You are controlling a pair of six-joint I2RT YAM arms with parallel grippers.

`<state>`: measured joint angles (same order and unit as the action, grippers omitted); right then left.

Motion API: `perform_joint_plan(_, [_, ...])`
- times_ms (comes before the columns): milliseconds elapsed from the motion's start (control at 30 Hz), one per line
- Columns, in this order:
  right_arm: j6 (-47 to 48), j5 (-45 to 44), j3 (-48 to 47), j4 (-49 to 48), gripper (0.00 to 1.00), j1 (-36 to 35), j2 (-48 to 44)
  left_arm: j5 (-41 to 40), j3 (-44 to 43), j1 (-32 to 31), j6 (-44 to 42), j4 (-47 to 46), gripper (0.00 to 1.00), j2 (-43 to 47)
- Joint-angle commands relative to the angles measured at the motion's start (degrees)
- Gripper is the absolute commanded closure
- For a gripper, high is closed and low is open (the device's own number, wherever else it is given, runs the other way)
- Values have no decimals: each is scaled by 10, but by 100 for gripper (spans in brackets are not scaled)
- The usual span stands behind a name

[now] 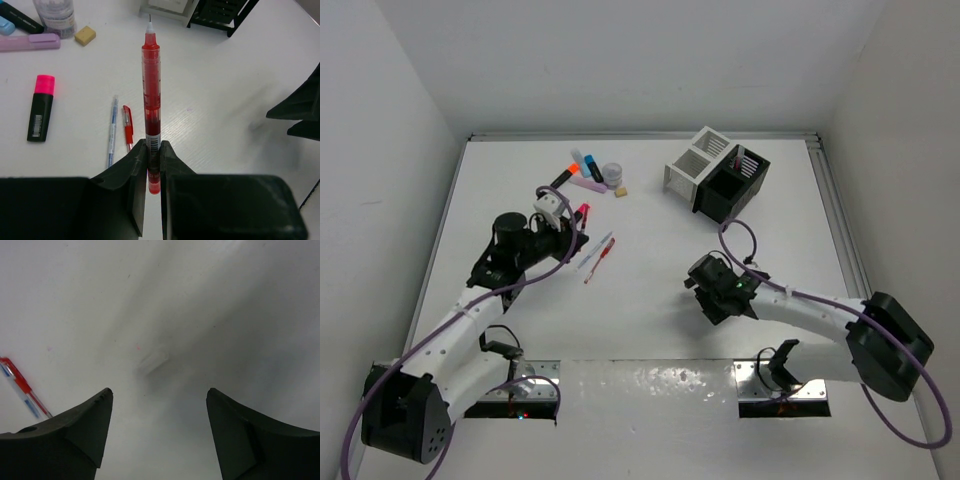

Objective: Sort the stationery into containers
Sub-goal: Close the pen cap on the pen.

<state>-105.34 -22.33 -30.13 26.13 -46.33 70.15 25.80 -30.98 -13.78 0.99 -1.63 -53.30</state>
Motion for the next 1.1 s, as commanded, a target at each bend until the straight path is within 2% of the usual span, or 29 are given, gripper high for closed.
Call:
perform_joint_plan(0, [-215,26,-21,-48,28,-3,19,-8,0,-2,6,-18,100,21])
perform_joint_plan(100, [-232,24,-17,-76,43,6,39,-13,0,-1,6,-14,100,25])
perform_joint_plan(200, [-255,46,-13,-99,52,12,61,-17,-1,0,5,-11,100,27])
perform_joint_plan(433, [-274,71,1,-137,53,24,105,-29,-3,1,1,-9,100,26])
perform_joint_plan(633, [-250,68,-3,-112,54,51,107,-36,-5,3,-2,0,100,26])
perform_joint_plan(867, [-239,63,10,-57,62,70,81,-38,-6,7,-1,-1,100,25])
perform_joint_plan(1000, [-226,64,15,-56,71,79,90,-40,-7,7,1,-2,100,24])
perform_joint_plan(1067, [-213,69,15,-53,79,84,99,-42,-7,8,0,-1,100,24])
